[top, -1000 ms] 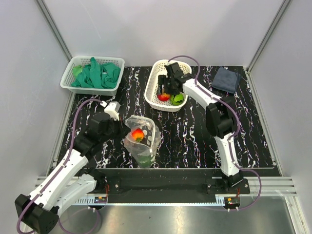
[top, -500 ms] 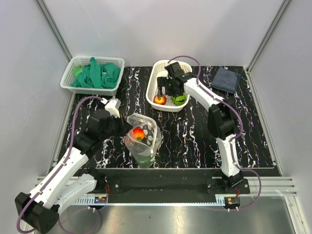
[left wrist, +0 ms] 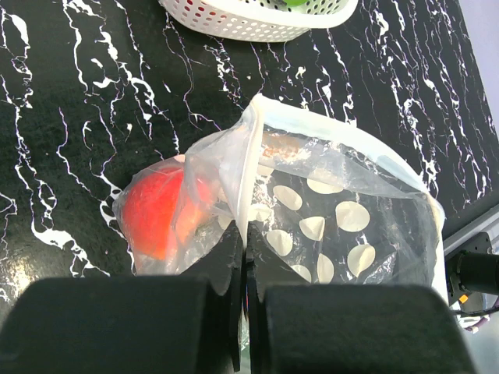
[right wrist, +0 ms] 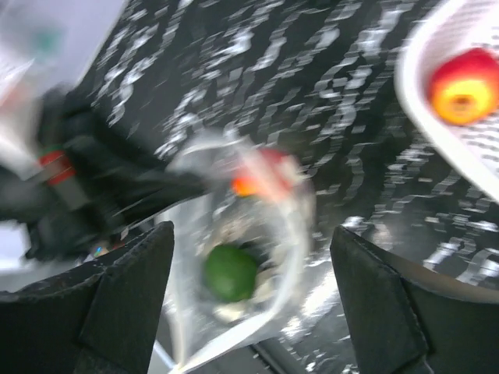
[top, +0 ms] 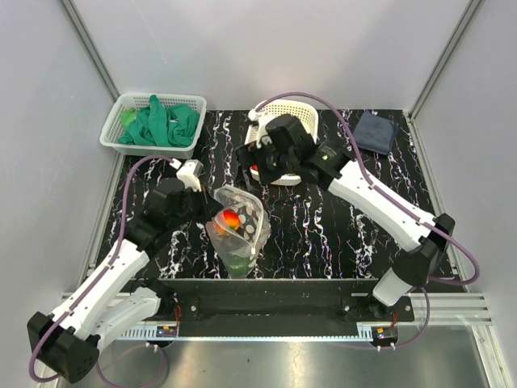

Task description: Open the zip-top bag and remove the fake food

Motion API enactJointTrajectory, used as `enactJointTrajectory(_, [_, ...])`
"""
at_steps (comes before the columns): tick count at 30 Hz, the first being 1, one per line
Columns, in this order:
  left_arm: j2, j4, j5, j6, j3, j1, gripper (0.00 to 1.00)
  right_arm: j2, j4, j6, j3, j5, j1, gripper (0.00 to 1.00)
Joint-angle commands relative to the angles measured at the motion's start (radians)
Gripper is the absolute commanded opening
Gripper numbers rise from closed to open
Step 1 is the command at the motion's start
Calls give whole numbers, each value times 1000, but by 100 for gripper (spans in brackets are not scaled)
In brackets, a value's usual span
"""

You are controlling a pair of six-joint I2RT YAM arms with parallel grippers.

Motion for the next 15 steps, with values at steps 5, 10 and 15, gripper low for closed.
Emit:
enactJointTrajectory(5, [16, 80, 18, 2, 60, -3, 0, 73, 40, 112, -97, -112, 106, 77])
enactJointTrajectory(10, [17, 79, 22, 4, 64, -3, 0, 160, 54, 109, -123, -50, 106, 65])
enactJointTrajectory(15, [21, 93, 18, 4, 56, -3, 0, 203, 69, 115, -141, -76, 112, 48])
